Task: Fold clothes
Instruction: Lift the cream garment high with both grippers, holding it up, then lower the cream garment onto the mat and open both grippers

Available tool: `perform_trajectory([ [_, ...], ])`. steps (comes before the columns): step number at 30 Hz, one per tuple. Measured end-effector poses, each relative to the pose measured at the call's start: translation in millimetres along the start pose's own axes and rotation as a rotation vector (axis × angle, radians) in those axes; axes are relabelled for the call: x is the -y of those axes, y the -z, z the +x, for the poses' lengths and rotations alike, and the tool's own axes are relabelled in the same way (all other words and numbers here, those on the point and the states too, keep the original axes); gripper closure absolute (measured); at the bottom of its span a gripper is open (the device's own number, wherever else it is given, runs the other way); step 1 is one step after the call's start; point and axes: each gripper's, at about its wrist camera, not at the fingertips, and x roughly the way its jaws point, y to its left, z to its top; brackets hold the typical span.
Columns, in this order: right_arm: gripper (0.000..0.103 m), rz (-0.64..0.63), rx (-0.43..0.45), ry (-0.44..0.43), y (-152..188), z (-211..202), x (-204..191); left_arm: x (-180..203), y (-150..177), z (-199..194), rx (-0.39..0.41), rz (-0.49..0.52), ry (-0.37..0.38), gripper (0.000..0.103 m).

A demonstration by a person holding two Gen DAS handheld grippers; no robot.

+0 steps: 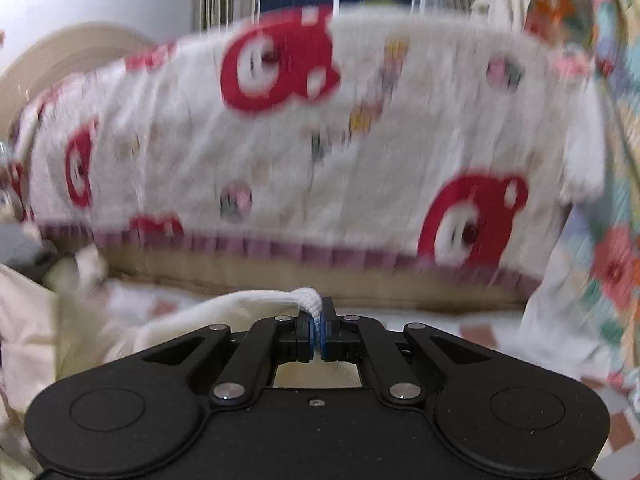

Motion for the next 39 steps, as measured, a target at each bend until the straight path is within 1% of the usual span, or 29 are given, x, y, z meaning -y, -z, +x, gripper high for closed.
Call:
perform_trajectory([
  [2, 0.100, -0.010, 0.059, -0.029, -20, -22, -3, 19, -28, -26, 0.057, 0.049, 0.002, 0.102],
  [6, 0.100, -0.029, 0.178, -0.087, -61, -66, -10, 56, -84, -85, 0.204, 0.147, 0.006, 0.102],
  [9, 0.100, -0.050, 0.256, -0.121, -90, -93, -16, 79, -117, -129, 0.310, 0.192, -0.009, 0.102],
  [12, 0.100, -0.064, 0.334, -0.134, -110, -119, -21, 90, -142, -168, 0.409, 0.210, -0.034, 0.102],
  [14, 0.100, -0.076, 0.383, -0.135, -119, -137, -24, 95, -157, -190, 0.453, 0.212, -0.047, 0.102],
  [16, 0.100, -0.091, 0.431, -0.133, -127, -155, -27, 99, -170, -210, 0.482, 0.224, -0.042, 0.102],
  [21, 0.100, -0.131, 0.538, -0.110, -135, -199, -29, 122, -188, -254, 0.531, 0.258, -0.018, 0.102],
  [22, 0.100, -0.149, 0.565, -0.092, -134, -209, -31, 127, -191, -263, 0.545, 0.254, -0.010, 0.101],
  [24, 0.100, -0.207, 0.631, -0.042, -127, -228, -38, 134, -191, -282, 0.575, 0.202, -0.001, 0.102],
  [25, 0.100, -0.227, 0.643, -0.039, -124, -235, -40, 138, -188, -292, 0.587, 0.195, 0.002, 0.102],
  [26, 0.100, -0.226, 0.640, -0.058, -122, -240, -39, 141, -183, -300, 0.598, 0.201, -0.002, 0.101],
  [27, 0.100, -0.221, 0.629, -0.081, -119, -243, -36, 139, -178, -299, 0.587, 0.200, -0.008, 0.101],
  [29, 0.100, -0.196, 0.571, -0.125, -110, -235, -25, 132, -167, -291, 0.547, 0.191, -0.018, 0.101],
  [31, 0.100, -0.171, 0.492, -0.152, -99, -216, -14, 123, -155, -277, 0.493, 0.190, -0.031, 0.101],
  [33, 0.100, -0.142, 0.398, -0.165, -87, -188, -2, 109, -144, -242, 0.406, 0.205, -0.075, 0.101],
  [35, 0.100, -0.093, 0.300, -0.177, -79, -152, 11, 91, -135, -199, 0.326, 0.168, -0.118, 0.101],
  [37, 0.100, -0.052, 0.203, -0.186, -76, -109, 24, 73, -129, -144, 0.263, 0.144, -0.166, 0.101],
  [39, 0.100, -0.053, 0.122, -0.176, -77, -63, 32, 60, -124, -84, 0.208, 0.146, -0.207, 0.101],
])
